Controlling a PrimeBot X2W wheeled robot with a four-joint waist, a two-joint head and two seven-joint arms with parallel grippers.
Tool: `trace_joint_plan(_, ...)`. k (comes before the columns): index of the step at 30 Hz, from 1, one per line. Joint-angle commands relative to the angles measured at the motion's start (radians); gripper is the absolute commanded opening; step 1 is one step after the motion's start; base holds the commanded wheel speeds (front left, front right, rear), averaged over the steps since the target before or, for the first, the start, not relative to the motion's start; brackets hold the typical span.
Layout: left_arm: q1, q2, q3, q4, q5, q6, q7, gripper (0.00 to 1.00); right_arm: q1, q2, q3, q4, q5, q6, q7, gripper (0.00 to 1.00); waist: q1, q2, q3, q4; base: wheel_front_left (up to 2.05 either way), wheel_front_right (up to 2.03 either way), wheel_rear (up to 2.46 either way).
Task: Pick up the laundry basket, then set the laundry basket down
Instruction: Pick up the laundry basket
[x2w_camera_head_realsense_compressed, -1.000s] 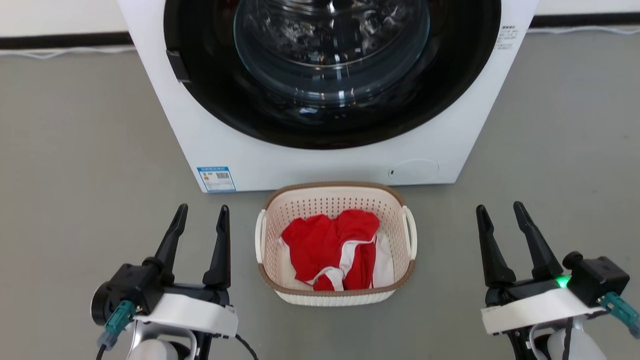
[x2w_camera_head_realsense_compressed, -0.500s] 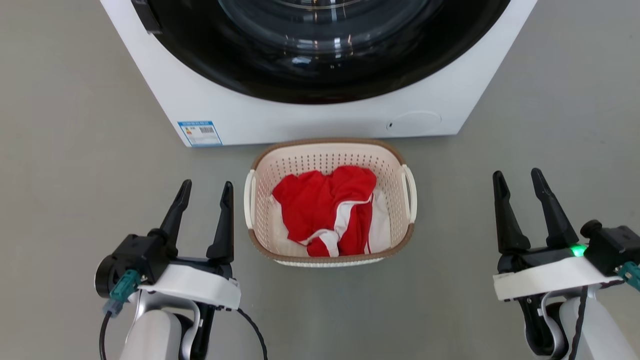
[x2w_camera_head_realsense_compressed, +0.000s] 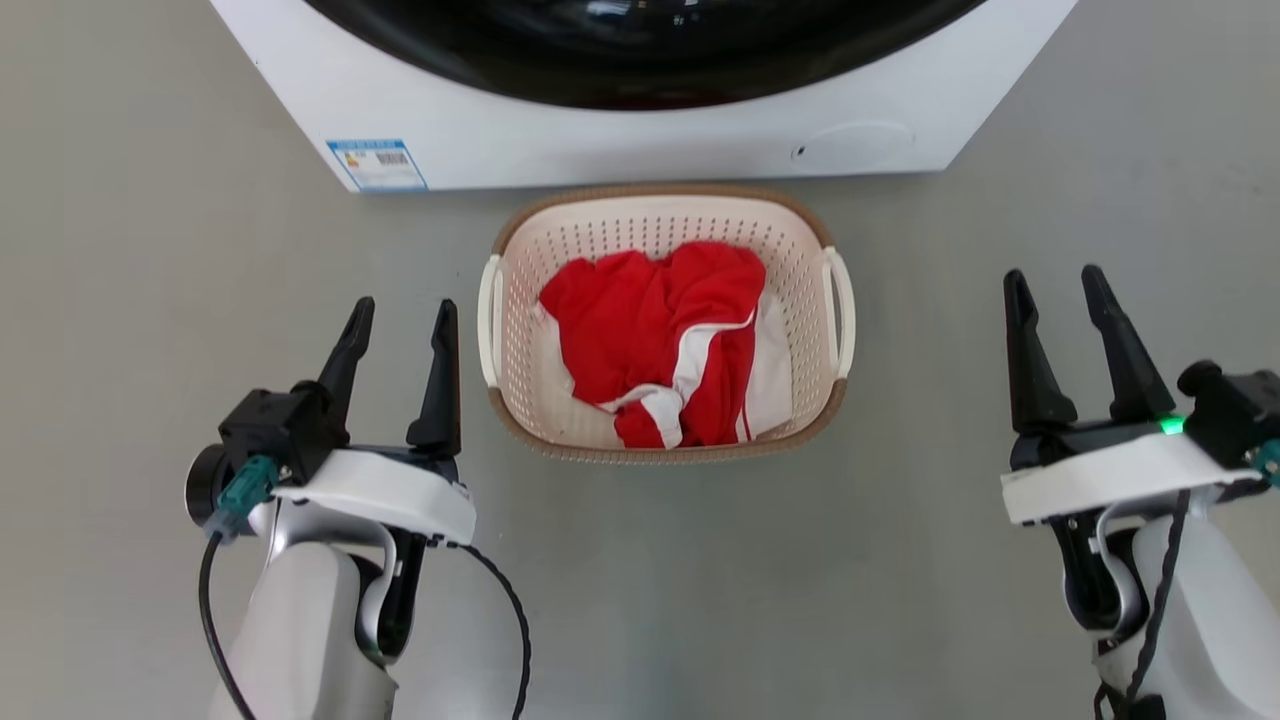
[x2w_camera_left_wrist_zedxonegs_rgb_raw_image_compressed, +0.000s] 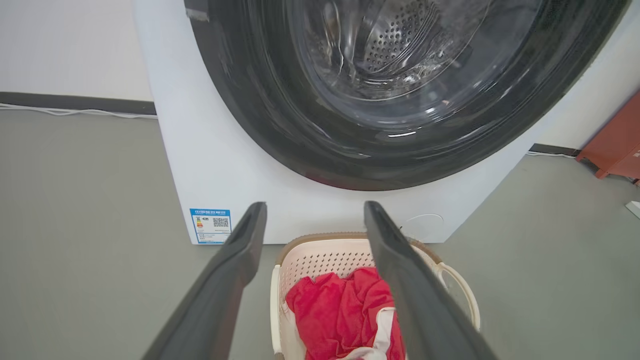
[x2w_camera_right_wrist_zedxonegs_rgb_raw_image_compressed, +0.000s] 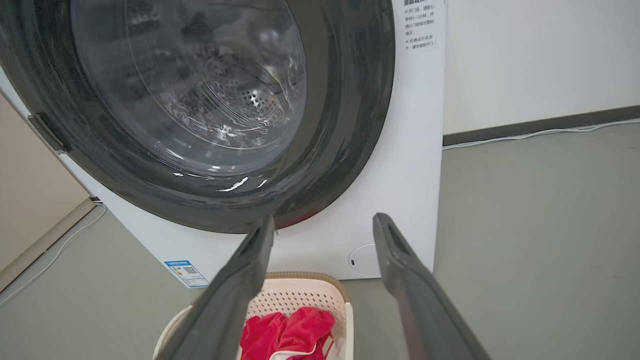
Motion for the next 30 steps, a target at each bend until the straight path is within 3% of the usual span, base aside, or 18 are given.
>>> trace_joint_plan(1, -0.041, 0.013, 0.032, 0.001, -0.005, -0.004, -0.005, 1.0, -0.027, -0.011, 0.027, -0.003, 0.009, 0.007, -0.009, 1.0, 0.0, 0.0, 0.034, 0.007, 0.0, 0.0, 0.0)
trace_joint_plan(13, -0.176, 0.013, 0.045, 0.142, -0.021, -0.02, -0.005, 1.0, -0.15, -0.023, 0.062, 0.096, 0.024, 0.007, -0.009, 1.0, 0.0, 0.0, 0.155, 0.012, 0.0, 0.0, 0.0)
trace_joint_plan(30, -0.386, 0.013, 0.005, 0.409, -0.067, -0.034, -0.005, 1.0, -0.325, -0.025, 0.117, 0.33, 0.061, 0.007, -0.009, 1.0, 0.0, 0.0, 0.302, 0.03, 0.0, 0.0, 0.0)
